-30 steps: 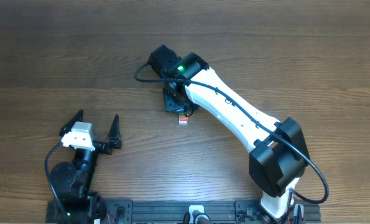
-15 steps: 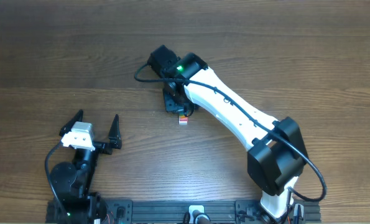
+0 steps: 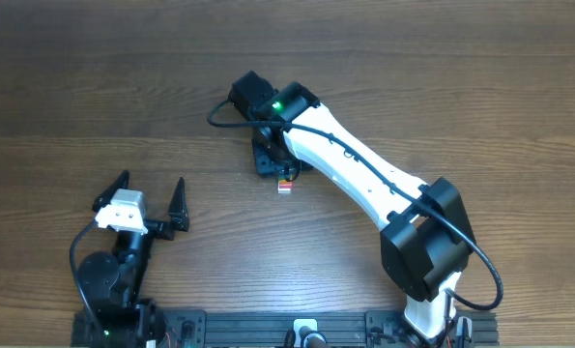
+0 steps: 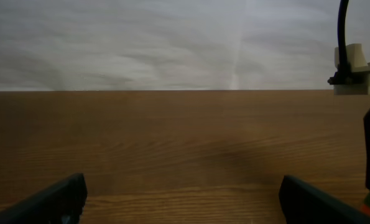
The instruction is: Stack Cubes
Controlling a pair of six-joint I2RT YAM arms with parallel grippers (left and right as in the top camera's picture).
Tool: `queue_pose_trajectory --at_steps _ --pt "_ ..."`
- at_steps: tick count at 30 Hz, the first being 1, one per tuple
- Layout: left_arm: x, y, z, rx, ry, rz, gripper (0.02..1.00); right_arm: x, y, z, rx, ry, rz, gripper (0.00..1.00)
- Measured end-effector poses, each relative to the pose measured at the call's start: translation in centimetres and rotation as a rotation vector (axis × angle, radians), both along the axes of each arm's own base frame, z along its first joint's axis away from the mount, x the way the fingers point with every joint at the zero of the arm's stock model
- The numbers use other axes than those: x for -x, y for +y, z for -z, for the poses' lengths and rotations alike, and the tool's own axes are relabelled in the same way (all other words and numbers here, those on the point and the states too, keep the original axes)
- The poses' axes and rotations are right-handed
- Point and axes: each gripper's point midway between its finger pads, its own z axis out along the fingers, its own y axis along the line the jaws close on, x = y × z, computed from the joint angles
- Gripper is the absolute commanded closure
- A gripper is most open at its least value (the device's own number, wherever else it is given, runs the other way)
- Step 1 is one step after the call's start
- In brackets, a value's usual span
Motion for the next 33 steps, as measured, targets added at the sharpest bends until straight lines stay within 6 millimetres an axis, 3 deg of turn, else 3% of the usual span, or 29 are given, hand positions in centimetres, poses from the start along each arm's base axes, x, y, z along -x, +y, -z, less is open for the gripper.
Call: queue_pose_trajectory --at_steps 3,6,7,8,16,22,25,28,33 --pt "0.0 0.0 0.0 0.0 0.0 0.0 0.018 0.0 0.0 0.0 0.0 0.0 -0.003 0.364" --pt "0.0 0.0 0.0 0.0 0.0 0.0 0.018 0.0 0.0 0.0 0.0 0.0 0.0 0.213" --pt "0.0 0.0 0.0 0.0 0.0 0.0 0.018 0.0 0.0 0.0 0.0 0.0 -0.002 0.066" --pt "0.0 0.0 0.0 0.0 0.0 0.0 0.018 0.0 0.0 0.0 0.0 0.0 -0.002 0.012" --pt "0.0 0.0 0.0 0.0 0.0 0.0 0.018 -1.1 0.4 -0.9 -0.022 -0.038 -0.024 0.007" --pt "0.0 0.0 0.0 0.0 0.0 0.0 0.018 -6.8 -1.0 -5.7 -0.061 -0.209 -0.01 0.007" --pt "0.0 0.0 0.0 0.0 0.0 0.0 0.018 -10.3 -4.1 -8.3 -0.069 -0.29 0.036 0.007" --pt "0.0 0.0 0.0 0.0 0.0 0.0 0.018 -13.0 -9.2 -9.8 -0.047 -0.338 0.109 0.009" --pt "0.0 0.0 0.0 0.0 0.0 0.0 0.018 -13.9 -18.3 -10.9 0.025 -0.332 0.226 0.007"
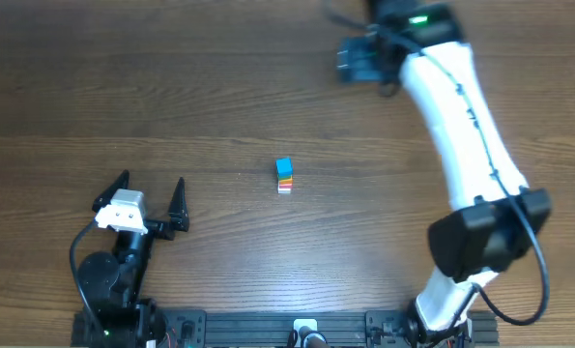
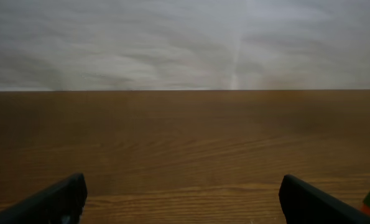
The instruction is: Stack Cubes
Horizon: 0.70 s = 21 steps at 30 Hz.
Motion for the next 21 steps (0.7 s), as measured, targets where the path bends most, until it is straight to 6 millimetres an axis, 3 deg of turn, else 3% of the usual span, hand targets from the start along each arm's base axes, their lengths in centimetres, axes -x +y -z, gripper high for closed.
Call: queue_pose_trajectory --at_steps 4,10,15,21 --pt "0.0 0.0 0.0 0.0 0.0 0.0 0.018 1.0 -6.3 -1.8 0.058 -0.03 0.099 0.007" --pt "0.0 0.0 0.0 0.0 -0.001 0.0 0.018 4.5 -11.1 -4.9 0.091 -0.211 0.182 0.007" --pt "0.0 0.0 0.0 0.0 -0.001 0.0 0.018 9.7 -11.2 -5.8 0.112 -0.389 0.156 0.007" --pt "0.0 0.0 0.0 0.0 -0.002 0.0 0.018 14.6 -10.1 -4.1 0.084 -0.576 0.112 0.007"
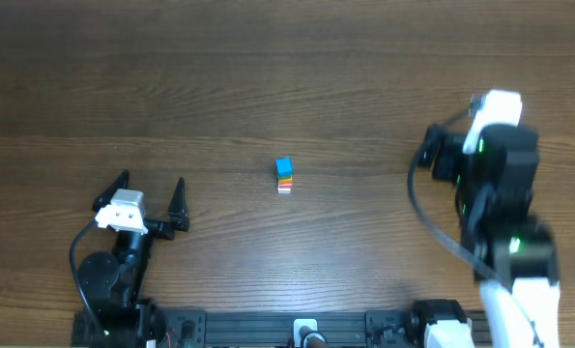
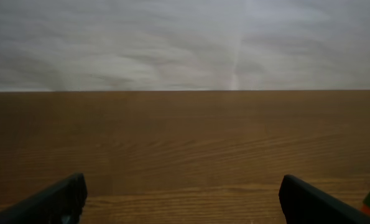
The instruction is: Stack Cubes
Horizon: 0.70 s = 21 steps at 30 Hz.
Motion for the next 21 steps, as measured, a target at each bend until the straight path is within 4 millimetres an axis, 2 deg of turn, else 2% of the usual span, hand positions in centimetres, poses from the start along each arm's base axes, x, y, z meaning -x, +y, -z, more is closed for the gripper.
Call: queue_pose_trajectory --at_steps 7,10,18,21 --pt "0.0 0.0 0.0 0.0 0.0 0.0 0.018 2.9 1.0 3.2 -0.027 -0.246 -0.057 0.007" --pt "0.0 0.0 0.0 0.0 0.0 0.0 0.018 3.2 1.8 4.2 -0.044 -0.34 -0.101 0.007" --pt "0.0 0.0 0.0 0.0 0.0 0.0 0.018 3.8 2.7 8.7 -0.048 -0.395 -0.157 0.007" --pt "0.0 0.0 0.0 0.0 -0.001 0.0 0.018 4.0 2.8 9.5 -0.038 -0.416 -0.165 0.007"
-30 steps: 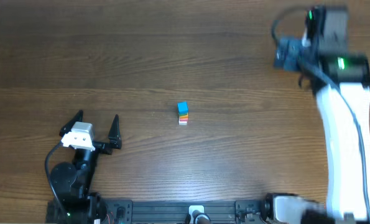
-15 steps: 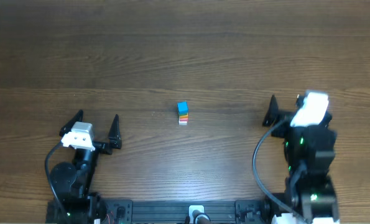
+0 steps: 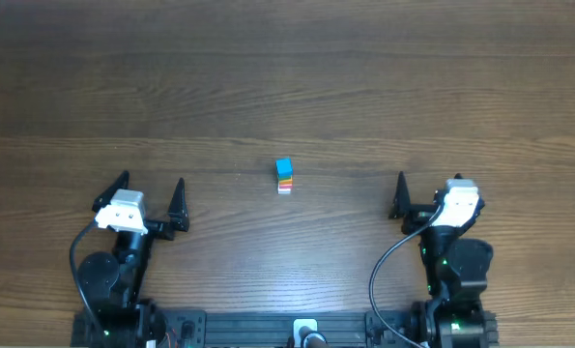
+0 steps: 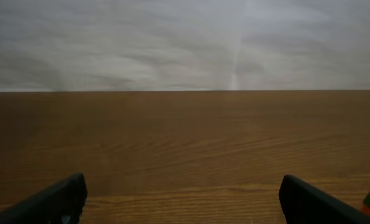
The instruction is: Stack Cubes
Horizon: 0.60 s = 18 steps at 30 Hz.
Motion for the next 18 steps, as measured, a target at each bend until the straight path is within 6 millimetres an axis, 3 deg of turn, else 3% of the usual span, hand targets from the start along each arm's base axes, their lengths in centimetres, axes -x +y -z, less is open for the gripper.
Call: queue_pose_trajectory --at_steps 4,18 --pt "0.0 0.0 0.01 0.0 0.0 0.0 0.018 0.32 0.0 0.7 0.019 -0.032 -0.003 0.009" --pt "0.0 0.0 0.01 0.0 0.0 0.0 0.018 0.55 0.25 -0.22 0.041 -0.091 -0.021 0.007"
